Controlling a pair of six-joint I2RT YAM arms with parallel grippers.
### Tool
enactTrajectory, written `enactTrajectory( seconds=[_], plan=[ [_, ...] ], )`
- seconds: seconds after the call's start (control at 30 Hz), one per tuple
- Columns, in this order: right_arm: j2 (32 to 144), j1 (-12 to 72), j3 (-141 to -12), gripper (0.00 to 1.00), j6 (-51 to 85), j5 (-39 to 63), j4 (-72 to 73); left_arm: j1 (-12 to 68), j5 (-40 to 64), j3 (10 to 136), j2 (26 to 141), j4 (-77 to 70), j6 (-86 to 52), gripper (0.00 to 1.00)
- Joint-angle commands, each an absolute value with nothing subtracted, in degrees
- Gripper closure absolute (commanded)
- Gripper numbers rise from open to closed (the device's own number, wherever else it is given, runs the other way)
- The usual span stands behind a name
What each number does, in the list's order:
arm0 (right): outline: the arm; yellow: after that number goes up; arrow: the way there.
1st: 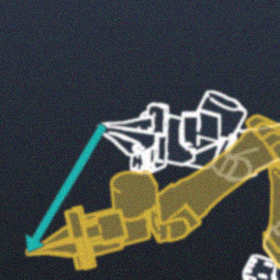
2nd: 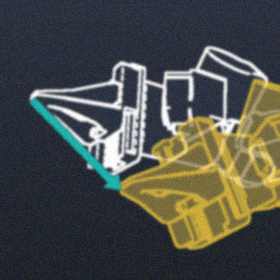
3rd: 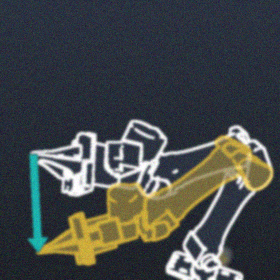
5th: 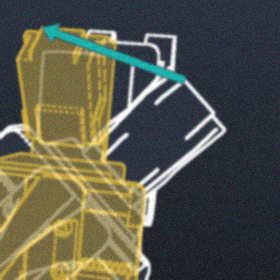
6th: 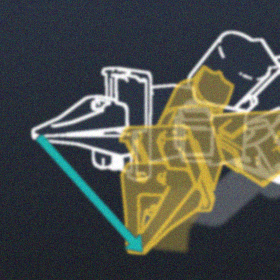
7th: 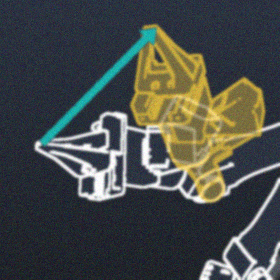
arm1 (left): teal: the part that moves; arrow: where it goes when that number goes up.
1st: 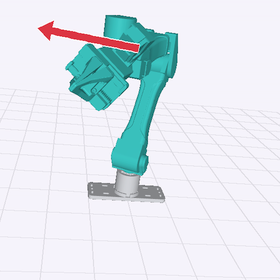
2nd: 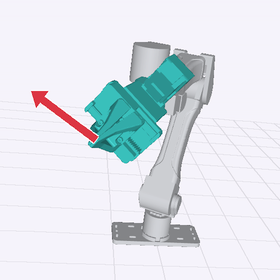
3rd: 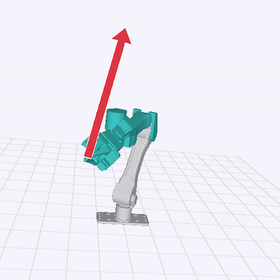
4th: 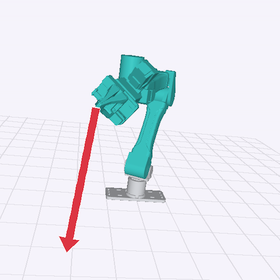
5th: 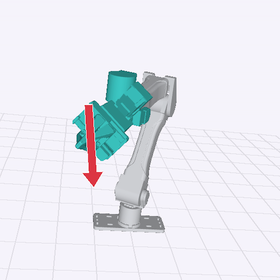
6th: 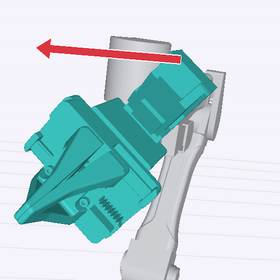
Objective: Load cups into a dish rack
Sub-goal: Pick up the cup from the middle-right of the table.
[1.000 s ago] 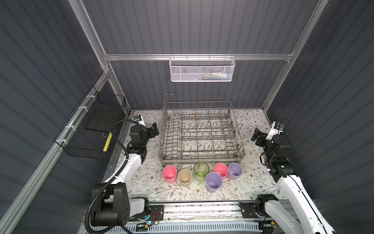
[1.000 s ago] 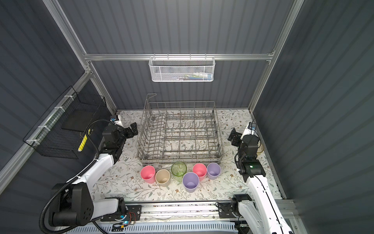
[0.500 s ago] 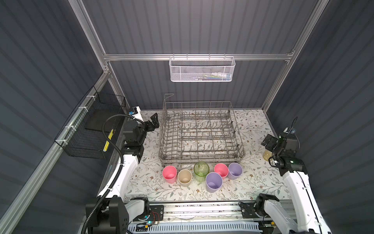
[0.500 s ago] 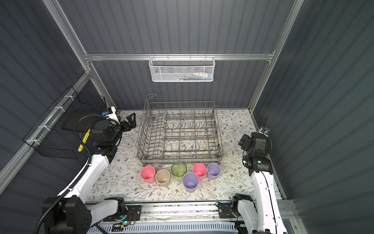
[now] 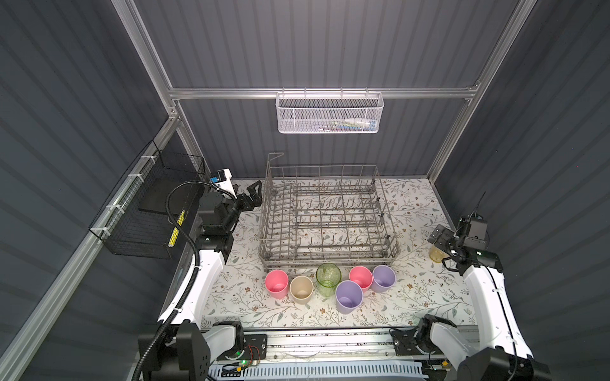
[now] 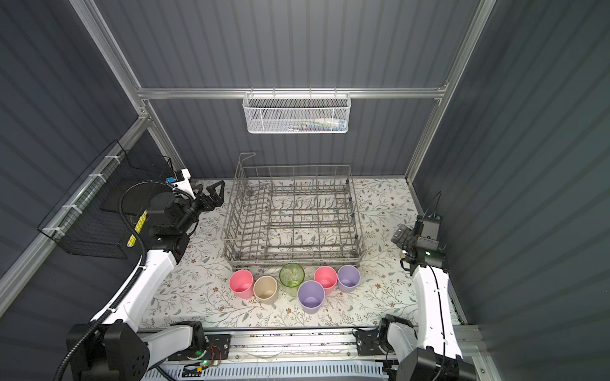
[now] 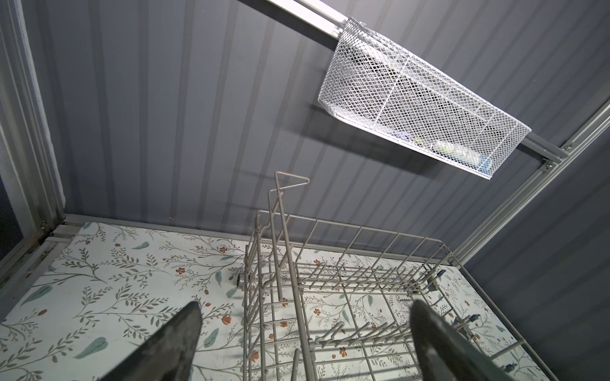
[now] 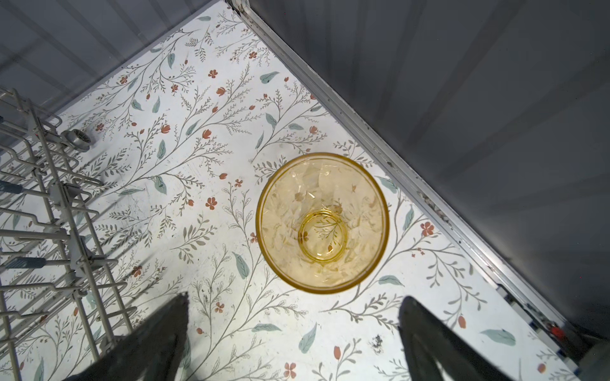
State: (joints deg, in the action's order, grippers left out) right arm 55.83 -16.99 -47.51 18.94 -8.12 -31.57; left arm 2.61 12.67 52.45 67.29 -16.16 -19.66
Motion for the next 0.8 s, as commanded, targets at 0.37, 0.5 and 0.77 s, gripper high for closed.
enactTrajectory(
  seconds=[0.37, 0.5, 0.77],
  plan=[
    [59.5, -17.4, -49.0, 0.03, 18.5, -5.9, -31.5, 3.2, 16.9, 52.0, 66.9, -19.3, -21.5, 0.03],
    [59.8, -17.4, -49.0, 0.04, 18.2, -4.1, -30.7, 3.2, 17.8, 52.0, 67.5, -19.9, -22.2, 0.03],
    [58.5, -17.4, -50.4, 0.05, 17.9, -3.2, -31.4, 3.3, 18.0, 51.4, 67.6, -20.5, -22.3, 0.03]
  ],
)
